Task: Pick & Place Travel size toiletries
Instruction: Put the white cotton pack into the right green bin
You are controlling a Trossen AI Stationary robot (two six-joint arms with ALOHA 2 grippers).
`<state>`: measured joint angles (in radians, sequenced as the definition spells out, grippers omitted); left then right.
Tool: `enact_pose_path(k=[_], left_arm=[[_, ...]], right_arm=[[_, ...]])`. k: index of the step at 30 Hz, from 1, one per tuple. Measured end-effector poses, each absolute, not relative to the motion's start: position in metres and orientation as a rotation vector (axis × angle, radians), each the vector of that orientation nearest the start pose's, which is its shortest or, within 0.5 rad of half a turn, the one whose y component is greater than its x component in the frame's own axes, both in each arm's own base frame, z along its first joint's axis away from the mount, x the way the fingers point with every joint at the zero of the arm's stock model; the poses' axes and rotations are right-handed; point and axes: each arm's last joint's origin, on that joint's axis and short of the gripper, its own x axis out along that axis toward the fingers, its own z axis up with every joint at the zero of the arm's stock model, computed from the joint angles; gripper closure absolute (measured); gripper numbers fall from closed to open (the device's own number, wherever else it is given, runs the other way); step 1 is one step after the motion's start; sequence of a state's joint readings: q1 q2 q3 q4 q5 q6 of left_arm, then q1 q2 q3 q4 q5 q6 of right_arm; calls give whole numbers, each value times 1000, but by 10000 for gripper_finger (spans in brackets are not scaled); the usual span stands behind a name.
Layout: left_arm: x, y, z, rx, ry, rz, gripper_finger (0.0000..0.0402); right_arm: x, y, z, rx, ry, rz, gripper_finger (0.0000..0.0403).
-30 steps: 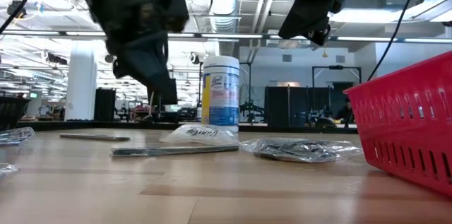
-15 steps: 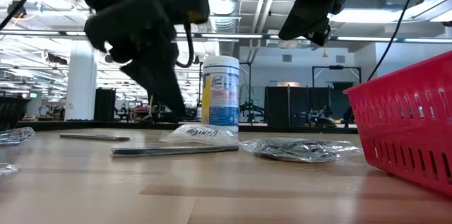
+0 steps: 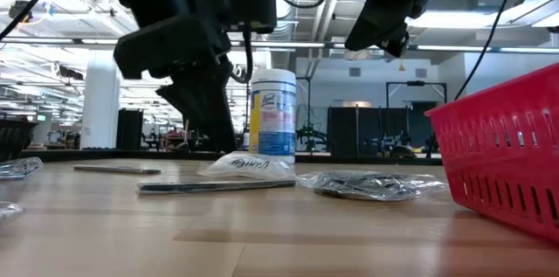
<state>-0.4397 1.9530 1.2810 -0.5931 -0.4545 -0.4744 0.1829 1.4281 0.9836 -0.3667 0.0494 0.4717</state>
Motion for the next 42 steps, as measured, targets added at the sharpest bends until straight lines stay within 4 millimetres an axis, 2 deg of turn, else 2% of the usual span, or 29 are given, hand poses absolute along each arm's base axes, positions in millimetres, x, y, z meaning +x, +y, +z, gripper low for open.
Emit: enact_pose_path(k=[10, 14, 21, 29, 42], left_arm=[[344, -148, 153, 186, 1113, 252, 236], [340, -142, 147, 212, 1125, 289, 203], [328, -132, 129, 186, 1189, 306, 215], [330, -132, 128, 204, 1176, 279, 238], [341, -110, 129, 193, 1184, 254, 235]], right_arm=[[291, 52, 244, 349, 817, -65, 402], [291, 52, 244, 349, 817, -65, 402], [291, 53, 244, 349, 817, -64, 402], [291, 53, 244, 350, 817, -65, 402], [291, 53, 244, 350, 817, -65, 402]])
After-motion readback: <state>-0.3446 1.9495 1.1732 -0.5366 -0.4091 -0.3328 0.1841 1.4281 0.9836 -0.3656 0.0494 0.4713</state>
